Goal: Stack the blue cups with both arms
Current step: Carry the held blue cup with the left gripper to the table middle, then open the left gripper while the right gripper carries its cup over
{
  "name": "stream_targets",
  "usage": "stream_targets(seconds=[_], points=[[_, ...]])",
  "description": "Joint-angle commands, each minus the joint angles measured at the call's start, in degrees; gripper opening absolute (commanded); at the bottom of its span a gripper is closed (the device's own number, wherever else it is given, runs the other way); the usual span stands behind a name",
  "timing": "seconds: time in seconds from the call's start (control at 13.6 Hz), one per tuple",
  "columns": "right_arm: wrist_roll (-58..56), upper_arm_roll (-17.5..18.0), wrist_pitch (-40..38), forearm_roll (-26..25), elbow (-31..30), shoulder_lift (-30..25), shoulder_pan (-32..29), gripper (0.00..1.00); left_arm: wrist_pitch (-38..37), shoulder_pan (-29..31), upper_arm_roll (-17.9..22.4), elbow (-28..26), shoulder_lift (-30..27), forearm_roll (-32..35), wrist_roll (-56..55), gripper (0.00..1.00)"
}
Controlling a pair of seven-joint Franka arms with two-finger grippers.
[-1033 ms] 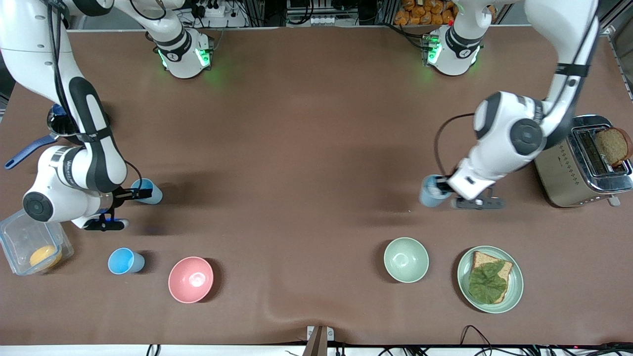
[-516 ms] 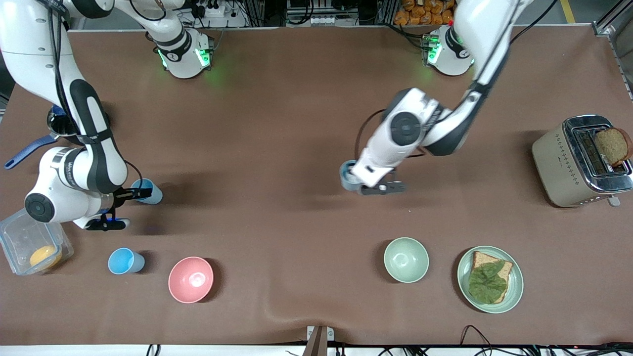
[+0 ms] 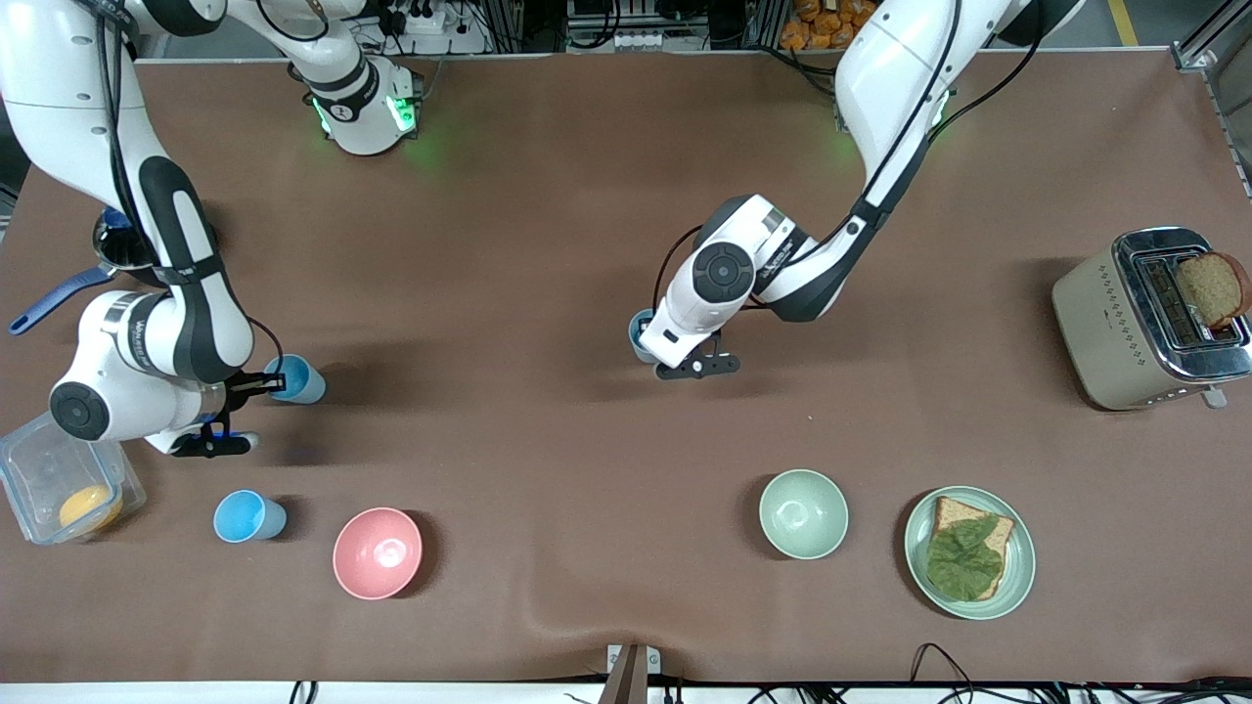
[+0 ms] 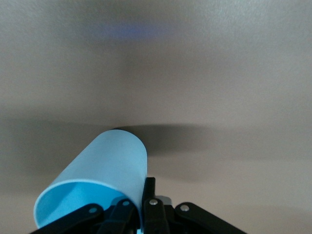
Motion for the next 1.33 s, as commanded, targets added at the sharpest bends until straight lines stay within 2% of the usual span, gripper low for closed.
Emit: stream_targets(seconds=[0.0, 0.07, 0.15, 0.3, 0.44, 0.59, 0.66, 0.89, 1.03, 1.25], points=[[-0.7, 0.62, -2.98, 0.16, 0.38, -3.68, 0.24, 0.0, 0.99, -0.87, 0.59, 1.43, 0.91, -0.44, -0.67, 0.0], [-0.7, 0.62, -3.77, 0.25, 0.38, -5.18, 0.85, 0.0, 1.08, -0.87, 0.59, 1.43, 0.91, -0.53, -0.67, 0.39], [-0.7, 0.62, -4.65, 0.34, 0.38, -6.85, 1.55, 0.0, 1.08, -0.79, 0.59, 1.43, 0.91, -0.44, -0.93, 0.99], [-0.36, 0.7, -7.63, 0.69, 2.04, -9.4, 4.0, 0.0, 1.08, 0.35, 0.76, 1.43, -1.27, -0.35, -1.37, 1.0], [0.61, 0.71, -12.98, 0.95, 6.24, -10.29, 6.38, 0.0, 0.64, 4.29, 0.33, 1.43, -6.88, -1.05, -1.63, 1.0], [4.55, 1.05, -18.26, 1.74, 10.65, -10.2, 8.75, 0.0, -3.38, 6.85, 0.15, 1.51, -13.38, -1.41, -1.99, 1.0], [6.57, 1.32, -19.06, 4.44, 11.44, -10.2, 10.68, 0.0, -5.23, 7.9, 0.24, 1.69, -16.28, -1.41, -1.9, 1.0], [15.01, 1.32, -18.72, 9.11, 11.54, -9.5, 16.48, 0.0, -13.13, 13.34, 0.68, 1.87, -23.76, -0.53, -1.03, 1.0], [21.41, 1.23, -17.94, 12.11, 11.54, -8.97, 21.57, 0.0, -18.23, 18.26, 0.76, 1.96, -27.72, -0.53, 3.35, 1.0], [34.14, 1.23, -14.0, 13.35, 11.54, -8.18, 31.41, 0.0, -25.35, 25.29, 0.85, 2.83, -31.25, -0.09, 11.25, 1.0]])
